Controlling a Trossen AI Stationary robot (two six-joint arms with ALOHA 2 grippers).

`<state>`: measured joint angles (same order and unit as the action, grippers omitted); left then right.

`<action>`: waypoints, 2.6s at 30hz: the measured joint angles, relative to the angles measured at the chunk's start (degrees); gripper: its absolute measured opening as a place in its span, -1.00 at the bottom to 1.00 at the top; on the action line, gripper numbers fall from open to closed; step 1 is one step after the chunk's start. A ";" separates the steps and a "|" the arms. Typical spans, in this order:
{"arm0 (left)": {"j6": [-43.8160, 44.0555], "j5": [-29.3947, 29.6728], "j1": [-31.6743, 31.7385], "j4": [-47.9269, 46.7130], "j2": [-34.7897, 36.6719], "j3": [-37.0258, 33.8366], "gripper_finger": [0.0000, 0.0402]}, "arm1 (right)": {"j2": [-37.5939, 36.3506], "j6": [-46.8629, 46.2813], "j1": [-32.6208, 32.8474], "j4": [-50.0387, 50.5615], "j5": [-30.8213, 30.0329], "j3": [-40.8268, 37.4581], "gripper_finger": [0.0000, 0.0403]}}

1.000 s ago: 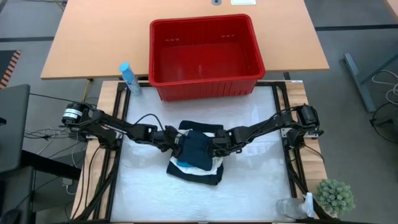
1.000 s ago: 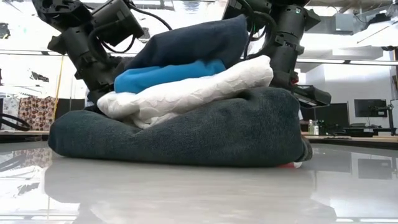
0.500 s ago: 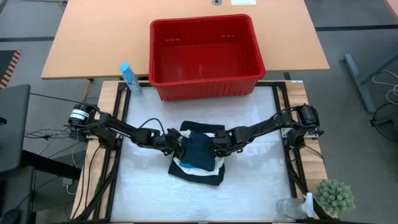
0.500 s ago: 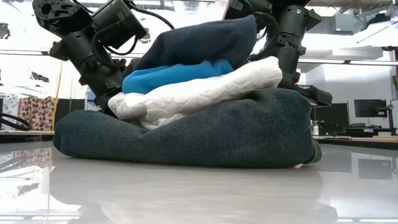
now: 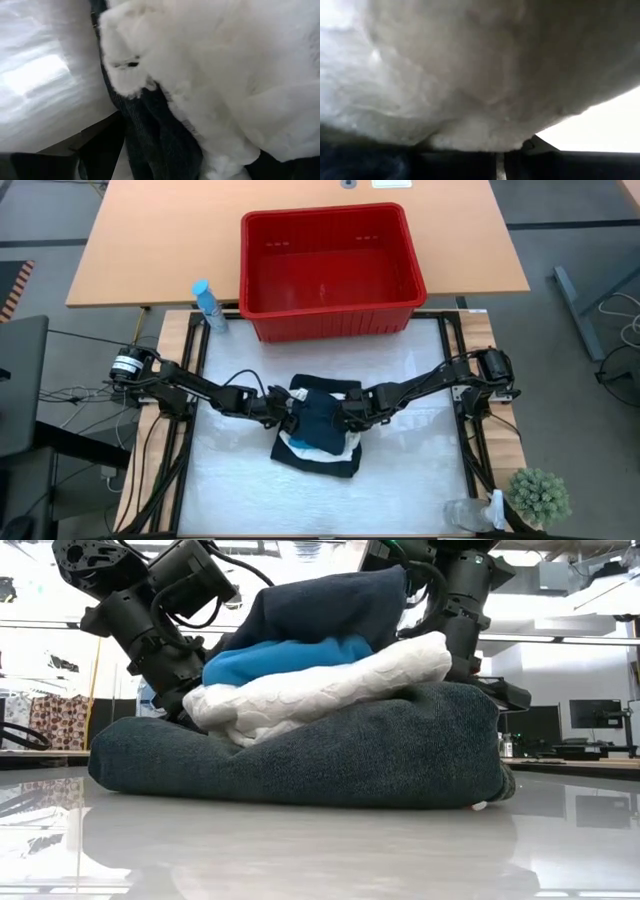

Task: Fold Laundry from Bin
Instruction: Put the stacked clothes into the red bin

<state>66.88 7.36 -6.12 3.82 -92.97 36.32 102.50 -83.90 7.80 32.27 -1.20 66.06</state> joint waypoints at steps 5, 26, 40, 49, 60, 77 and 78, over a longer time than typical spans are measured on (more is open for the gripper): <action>1.92 1.94 -0.64 0.24 0.00 -0.02 0.72 | 0.00 0.46 -0.03 0.03 -0.19 0.00 -0.86; -10.19 -12.30 3.73 5.02 -0.68 -0.16 0.42 | 0.00 -1.89 -0.30 -0.22 -0.20 0.02 -0.83; -11.94 -20.74 6.69 5.36 -0.94 -0.13 0.20 | -0.11 -3.62 -0.43 4.43 -3.20 0.22 -0.26; -9.51 -22.52 6.83 7.70 -3.60 -0.11 0.05 | 0.69 -3.21 -0.39 3.96 -3.03 -0.64 0.03; -2.25 -24.53 7.73 15.66 -6.32 -0.20 -0.33 | 5.11 -2.63 -0.55 -0.57 0.56 -0.95 -0.27; 12.53 -19.34 7.20 21.88 -2.53 -0.46 -0.41 | 3.10 2.38 -2.69 8.23 -0.61 4.15 -0.86; 12.71 -19.17 7.28 21.89 -2.07 -0.46 -0.41 | 2.87 2.94 -2.91 8.63 -0.73 4.46 -0.86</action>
<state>79.59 -11.81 1.16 25.70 -95.03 35.86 105.36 -80.96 4.90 40.90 -1.93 70.52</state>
